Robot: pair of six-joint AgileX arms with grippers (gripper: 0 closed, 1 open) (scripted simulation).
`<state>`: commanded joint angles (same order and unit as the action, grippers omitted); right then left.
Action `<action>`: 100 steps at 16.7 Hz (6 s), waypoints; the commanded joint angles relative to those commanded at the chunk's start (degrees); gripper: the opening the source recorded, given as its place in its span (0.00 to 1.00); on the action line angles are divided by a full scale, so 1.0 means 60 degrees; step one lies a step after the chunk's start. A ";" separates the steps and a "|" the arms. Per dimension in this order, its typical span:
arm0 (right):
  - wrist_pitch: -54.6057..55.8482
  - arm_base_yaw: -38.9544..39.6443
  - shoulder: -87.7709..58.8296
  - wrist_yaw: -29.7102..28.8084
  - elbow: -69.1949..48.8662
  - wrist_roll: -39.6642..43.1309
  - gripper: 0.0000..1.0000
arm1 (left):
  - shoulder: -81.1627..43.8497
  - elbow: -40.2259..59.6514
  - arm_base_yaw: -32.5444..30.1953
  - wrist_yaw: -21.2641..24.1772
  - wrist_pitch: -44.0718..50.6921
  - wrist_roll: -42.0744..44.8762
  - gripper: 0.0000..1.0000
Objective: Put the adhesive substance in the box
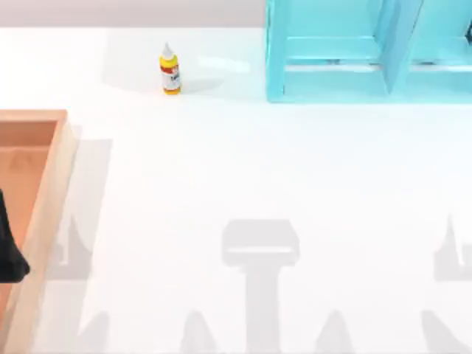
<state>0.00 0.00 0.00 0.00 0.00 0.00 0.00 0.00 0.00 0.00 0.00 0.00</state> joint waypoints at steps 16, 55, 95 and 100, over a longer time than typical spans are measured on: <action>0.0000 0.0000 0.0000 0.0000 0.0000 0.0000 1.00 | -0.7299 0.3054 -0.1334 -0.1153 -0.2616 -0.0462 1.00; 0.0000 0.0000 0.0000 0.0000 0.0000 0.0000 1.00 | -2.2712 1.1523 -0.3923 -0.3278 -0.8158 -0.1177 1.00; 0.0000 0.0000 0.0000 0.0000 0.0000 0.0000 1.00 | -2.3310 1.4745 -0.3492 -0.2810 -0.5554 -0.1000 0.00; 0.0000 0.0000 0.0000 0.0000 0.0000 0.0000 1.00 | -2.2294 1.4847 -0.3485 -0.2837 -0.4482 -0.1005 0.00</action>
<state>0.00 0.00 0.00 0.00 0.00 0.00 -133.77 89.08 -20.91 -17.02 -26.89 -6.03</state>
